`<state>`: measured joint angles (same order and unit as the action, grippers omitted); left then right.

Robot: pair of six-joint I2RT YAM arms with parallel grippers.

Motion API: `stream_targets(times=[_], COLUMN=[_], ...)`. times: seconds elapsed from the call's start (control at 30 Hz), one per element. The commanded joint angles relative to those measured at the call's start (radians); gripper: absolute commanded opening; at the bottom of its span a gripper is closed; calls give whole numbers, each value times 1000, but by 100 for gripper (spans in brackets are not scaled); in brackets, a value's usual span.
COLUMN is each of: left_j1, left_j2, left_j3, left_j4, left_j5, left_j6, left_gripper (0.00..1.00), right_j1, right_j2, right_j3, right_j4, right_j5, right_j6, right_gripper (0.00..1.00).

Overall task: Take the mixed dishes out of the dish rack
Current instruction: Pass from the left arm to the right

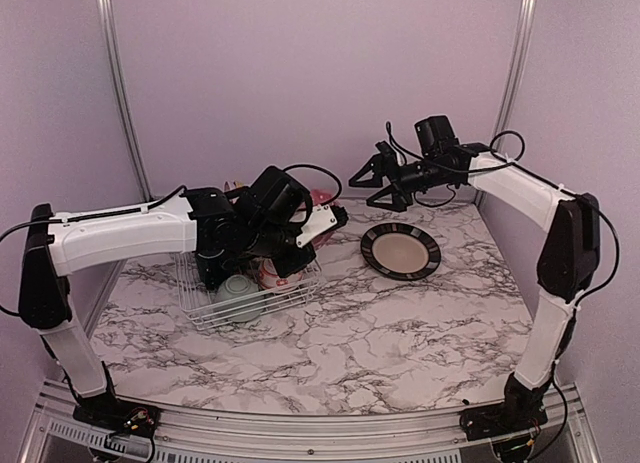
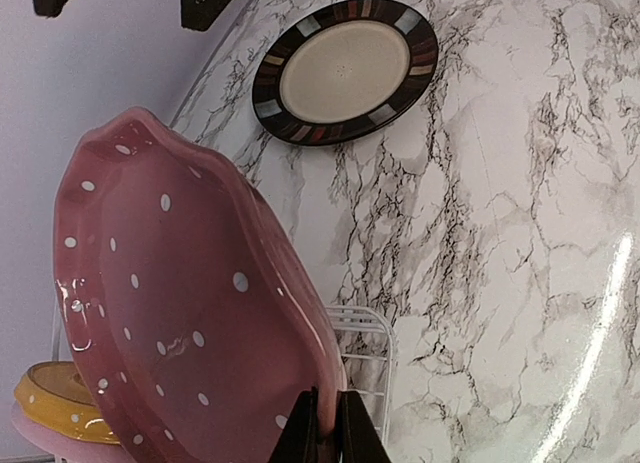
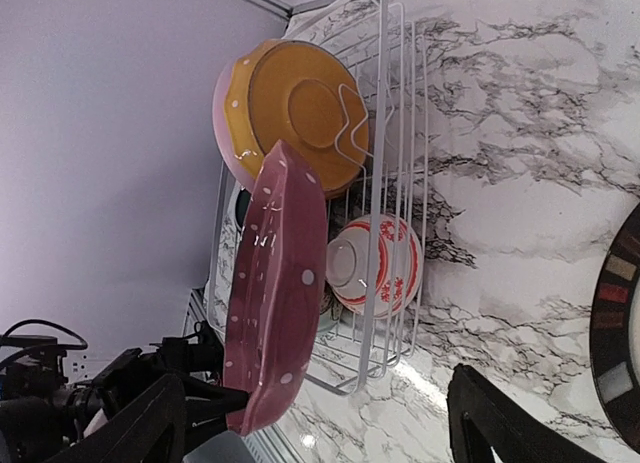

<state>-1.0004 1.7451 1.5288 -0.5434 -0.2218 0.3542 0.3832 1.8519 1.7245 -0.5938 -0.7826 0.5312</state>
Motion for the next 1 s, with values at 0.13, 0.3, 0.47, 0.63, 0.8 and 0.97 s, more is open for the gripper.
stream_targets(times=[0.13,0.3,0.47,0.63,0.8,0.97], left_j1=[-45,-65,-77,-82,-86,-89], left_j2=[-10,-11,-9,-6,5,21], left_j3=[-20,-42,-53,-54,-58,-56], left_j4=[78,86,95,97,102,105], left_j5=[-142,-170,-180,-186,-209,-237], left_j6=[126,161,171,178,180,190], left_gripper=[0,0,0,0,0,0], right_j1=[119,168,192,209,220,221], right_j2=[135,201,236,255,268,269], right_j3=[266,370,394,395,413,410], right_j4=[-277,-390,-433,-460,-494,-494], right_j5=[153,274,335,385,435,444], right_j6=[-144,-218,-253,-273,-295,-295], right_gripper=[83,76,66,50,34,13])
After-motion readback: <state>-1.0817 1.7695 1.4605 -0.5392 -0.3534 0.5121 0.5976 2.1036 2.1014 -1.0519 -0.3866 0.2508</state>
